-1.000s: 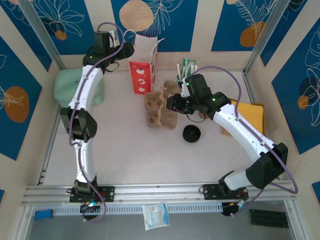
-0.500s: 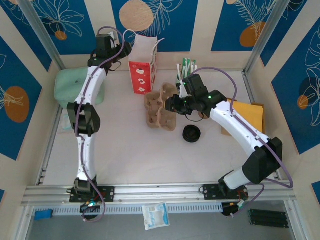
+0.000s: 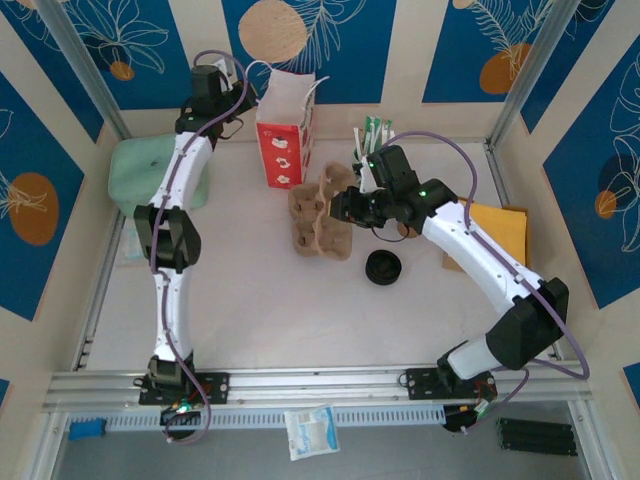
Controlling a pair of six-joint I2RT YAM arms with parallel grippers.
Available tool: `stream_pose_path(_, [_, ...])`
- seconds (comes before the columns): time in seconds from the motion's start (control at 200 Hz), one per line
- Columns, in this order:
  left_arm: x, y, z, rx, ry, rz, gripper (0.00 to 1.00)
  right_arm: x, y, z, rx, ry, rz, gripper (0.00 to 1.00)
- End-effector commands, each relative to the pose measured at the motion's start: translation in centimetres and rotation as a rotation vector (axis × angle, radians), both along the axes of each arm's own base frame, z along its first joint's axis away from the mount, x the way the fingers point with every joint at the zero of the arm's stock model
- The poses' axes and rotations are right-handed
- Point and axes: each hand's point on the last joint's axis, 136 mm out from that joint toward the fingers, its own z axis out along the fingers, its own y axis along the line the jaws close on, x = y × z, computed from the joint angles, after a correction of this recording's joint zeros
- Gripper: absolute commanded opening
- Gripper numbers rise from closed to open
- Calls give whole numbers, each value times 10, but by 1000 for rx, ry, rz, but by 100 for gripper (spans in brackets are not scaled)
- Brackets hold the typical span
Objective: Pack the takeout coffee
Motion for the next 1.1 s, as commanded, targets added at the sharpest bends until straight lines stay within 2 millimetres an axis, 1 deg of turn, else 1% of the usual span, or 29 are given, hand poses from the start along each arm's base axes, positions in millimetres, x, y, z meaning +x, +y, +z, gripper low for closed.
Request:
stream_pose_path(0.0, [-33, 11, 58, 9, -73, -16, 0, -11, 3, 35, 60, -52, 22, 31])
stream_pose_path(0.095, [-53, 14, 66, 8, -64, -21, 0, -16, 3, 42, 73, -67, 26, 31])
stream_pose_path(0.135, [-61, 15, 64, 8, -52, -24, 0, -19, 4, 44, 72, -73, 29, 31])
stream_pose_path(0.16, [-67, 15, 67, 4, -53, -25, 0, -20, 4, 47, 76, -78, 30, 30])
stream_pose_path(0.215, [-78, 15, 62, -4, -33, -28, 0, -23, 4, 50, 81, -83, 32, 30])
stream_pose_path(0.25, [-87, 17, 64, -10, -33, -26, 0, -25, 4, 52, 85, -85, 34, 30])
stream_pose_path(0.26, [-88, 17, 61, -11, -26, -26, 0, -25, 4, 53, 86, -86, 34, 30])
stream_pose_path(0.36, [-112, 19, 62, -30, -11, -21, 0, -31, 6, 58, 95, -94, 41, 30])
stream_pose_path(0.43, [-128, 20, 55, -49, 7, -21, 0, -34, 7, 60, 99, -99, 46, 30])
stream_pose_path(0.495, [-144, 21, 55, -73, 6, -22, 0, -36, 8, 63, 103, -105, 48, 30])
stream_pose_path(0.545, [-155, 21, 48, -94, 23, -27, 0, -37, 9, 65, 107, -108, 52, 30])
stream_pose_path(0.645, [-176, 20, 46, -132, 28, -40, 0, -41, 11, 68, 112, -113, 60, 30])
stream_pose_path(0.71, [-189, 19, 48, -156, 25, -49, 0, -43, 13, 71, 118, -117, 65, 30])
stream_pose_path(0.845, [-214, 20, 58, -199, 4, -58, 0, -50, 14, 77, 125, -131, 75, 30])
stream_pose_path(0.97, [-234, 19, 67, -253, -17, -65, 0, -54, 14, 84, 136, -144, 77, 30])
stream_pose_path(1.095, [-252, 19, 66, -320, -24, -68, 0, -60, 13, 94, 155, -161, 81, 30])
